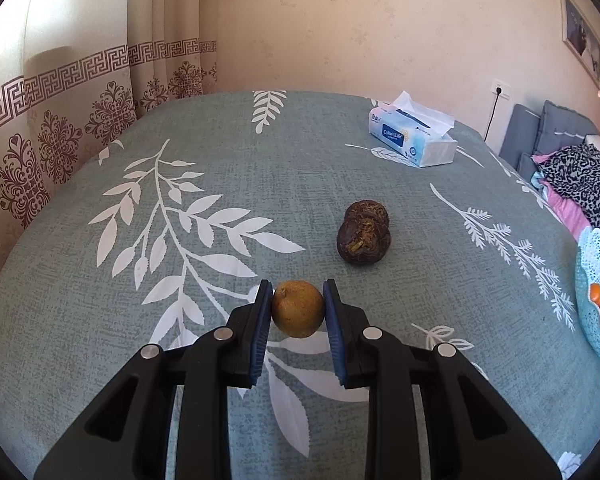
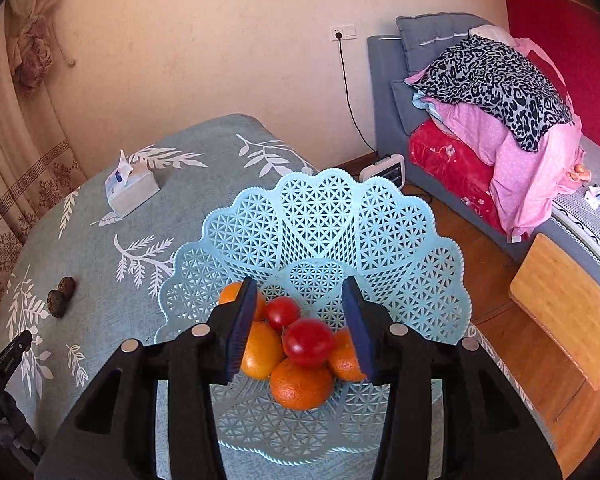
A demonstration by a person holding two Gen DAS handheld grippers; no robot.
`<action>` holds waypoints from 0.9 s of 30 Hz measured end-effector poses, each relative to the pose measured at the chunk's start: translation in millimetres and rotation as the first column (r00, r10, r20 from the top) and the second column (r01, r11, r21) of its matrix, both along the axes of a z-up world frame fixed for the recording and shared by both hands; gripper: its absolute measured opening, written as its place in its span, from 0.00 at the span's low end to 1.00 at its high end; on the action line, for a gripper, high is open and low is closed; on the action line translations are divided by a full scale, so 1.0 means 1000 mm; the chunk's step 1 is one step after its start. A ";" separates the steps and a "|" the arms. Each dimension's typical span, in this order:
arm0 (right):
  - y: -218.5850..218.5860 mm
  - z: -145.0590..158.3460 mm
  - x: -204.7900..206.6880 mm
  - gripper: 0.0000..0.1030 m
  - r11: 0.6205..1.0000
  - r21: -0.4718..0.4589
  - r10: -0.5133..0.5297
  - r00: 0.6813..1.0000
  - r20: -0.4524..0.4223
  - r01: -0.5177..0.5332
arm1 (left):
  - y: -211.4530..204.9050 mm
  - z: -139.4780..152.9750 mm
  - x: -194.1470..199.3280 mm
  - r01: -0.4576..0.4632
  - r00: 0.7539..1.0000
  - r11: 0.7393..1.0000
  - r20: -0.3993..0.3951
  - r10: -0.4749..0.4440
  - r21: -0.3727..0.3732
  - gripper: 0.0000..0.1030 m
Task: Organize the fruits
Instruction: 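Carry the kiwi and tomato to the blue basket and release both inside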
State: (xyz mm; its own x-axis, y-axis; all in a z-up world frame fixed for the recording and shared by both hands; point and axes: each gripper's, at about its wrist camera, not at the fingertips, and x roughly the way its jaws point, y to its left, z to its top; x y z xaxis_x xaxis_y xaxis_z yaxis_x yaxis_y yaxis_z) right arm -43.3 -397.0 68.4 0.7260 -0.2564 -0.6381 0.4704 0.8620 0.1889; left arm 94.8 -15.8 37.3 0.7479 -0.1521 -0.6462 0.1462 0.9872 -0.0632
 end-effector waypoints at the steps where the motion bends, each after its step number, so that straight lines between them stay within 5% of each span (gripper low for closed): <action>1: -0.003 0.002 -0.003 0.44 1.000 0.001 -0.004 1.000 0.012 0.004 | -0.002 0.002 -0.004 0.009 1.000 1.000 -0.004 -0.009 -0.011 0.25; 13: -0.022 0.018 -0.030 0.44 1.000 0.000 -0.028 0.993 0.111 0.028 | -0.082 0.042 -0.061 0.231 0.972 0.973 0.035 -0.230 -0.020 0.25; 27: -0.037 -0.002 -0.023 0.44 0.998 0.047 -0.033 0.996 0.077 0.030 | -0.206 0.049 -0.083 0.531 0.847 0.847 -0.005 -0.532 -0.033 0.25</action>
State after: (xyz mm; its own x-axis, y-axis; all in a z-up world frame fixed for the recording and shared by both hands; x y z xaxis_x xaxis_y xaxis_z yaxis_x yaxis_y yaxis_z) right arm -65.9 -434.4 66.7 0.7660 -0.2516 -0.5916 0.4794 0.8367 0.2649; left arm 12.2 -222.3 86.5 0.5386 -0.5427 -0.6445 0.6467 0.7566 -0.0965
